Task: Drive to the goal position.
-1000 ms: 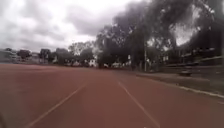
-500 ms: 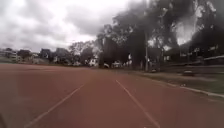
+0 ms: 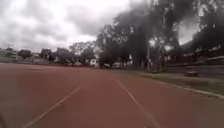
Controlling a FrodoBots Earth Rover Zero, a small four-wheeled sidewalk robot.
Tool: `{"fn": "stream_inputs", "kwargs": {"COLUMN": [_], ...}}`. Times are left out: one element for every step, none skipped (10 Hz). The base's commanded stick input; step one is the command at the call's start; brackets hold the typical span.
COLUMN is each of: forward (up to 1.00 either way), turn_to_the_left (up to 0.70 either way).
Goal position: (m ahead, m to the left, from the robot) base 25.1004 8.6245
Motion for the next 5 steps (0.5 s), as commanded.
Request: {"fn": "stream_inputs", "kwargs": {"forward": [0.70, 0.70, 0.70, 0.70, 0.70], "turn_to_the_left": [0.00, 0.00, 0.00, 0.00, 0.00]}}
